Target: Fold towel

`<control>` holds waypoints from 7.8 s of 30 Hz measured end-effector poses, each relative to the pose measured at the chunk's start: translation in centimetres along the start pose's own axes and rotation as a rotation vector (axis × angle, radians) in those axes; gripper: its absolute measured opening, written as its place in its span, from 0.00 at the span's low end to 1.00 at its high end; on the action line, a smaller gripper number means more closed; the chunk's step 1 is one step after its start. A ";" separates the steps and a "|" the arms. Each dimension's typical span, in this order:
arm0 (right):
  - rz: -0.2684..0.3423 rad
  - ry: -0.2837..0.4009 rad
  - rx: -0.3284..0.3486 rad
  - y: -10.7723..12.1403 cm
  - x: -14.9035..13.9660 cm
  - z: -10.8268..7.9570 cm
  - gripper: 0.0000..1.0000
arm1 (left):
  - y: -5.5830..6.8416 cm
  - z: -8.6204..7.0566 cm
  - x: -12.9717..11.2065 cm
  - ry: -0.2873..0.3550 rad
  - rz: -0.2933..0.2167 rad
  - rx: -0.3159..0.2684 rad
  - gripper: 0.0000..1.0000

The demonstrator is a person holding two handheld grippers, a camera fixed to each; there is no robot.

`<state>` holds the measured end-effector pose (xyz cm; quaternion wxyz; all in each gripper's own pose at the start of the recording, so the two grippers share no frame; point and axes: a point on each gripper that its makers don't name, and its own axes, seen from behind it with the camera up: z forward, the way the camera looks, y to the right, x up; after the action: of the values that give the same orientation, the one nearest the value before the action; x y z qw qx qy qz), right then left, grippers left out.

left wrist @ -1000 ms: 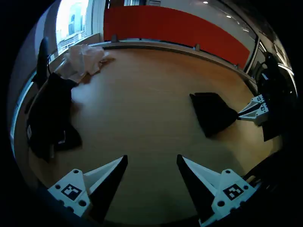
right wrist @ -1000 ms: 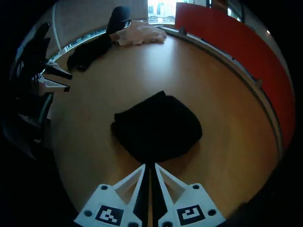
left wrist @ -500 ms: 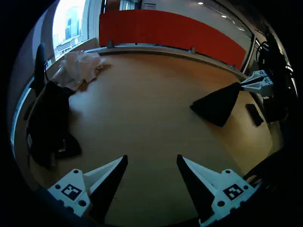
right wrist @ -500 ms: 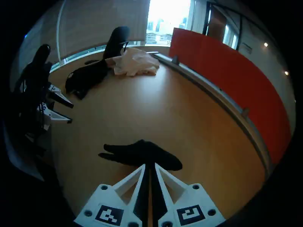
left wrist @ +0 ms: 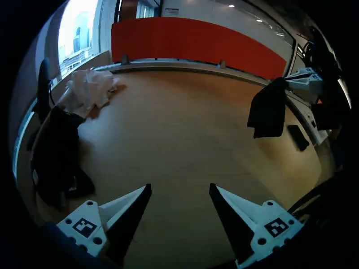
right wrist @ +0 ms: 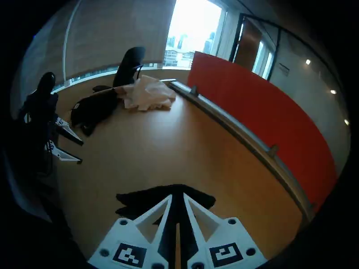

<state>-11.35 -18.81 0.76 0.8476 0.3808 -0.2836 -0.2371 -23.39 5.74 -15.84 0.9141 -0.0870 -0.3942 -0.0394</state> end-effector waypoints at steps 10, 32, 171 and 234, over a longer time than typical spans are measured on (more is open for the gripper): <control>0.038 -0.002 -0.034 2.7 -0.9 -1.4 0.02 | 0.0 0.7 0.6 0.004 0.019 -0.002 0.96; 0.141 -0.022 -0.101 8.4 -5.6 -6.2 0.02 | 0.6 1.7 1.5 -0.002 0.034 0.007 0.96; 0.539 -0.601 -0.429 18.5 -43.6 -21.2 0.03 | 0.9 -0.3 0.4 -0.032 0.076 0.072 0.96; 0.579 -0.670 -0.588 19.3 -45.4 -23.2 1.00 | 0.7 -0.7 0.6 -0.015 0.082 0.065 0.96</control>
<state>-25.41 32.66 -10.53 0.8122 -0.0634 -0.5539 -0.1715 -22.38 6.30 -15.94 0.9142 -0.0734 -0.3984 0.0117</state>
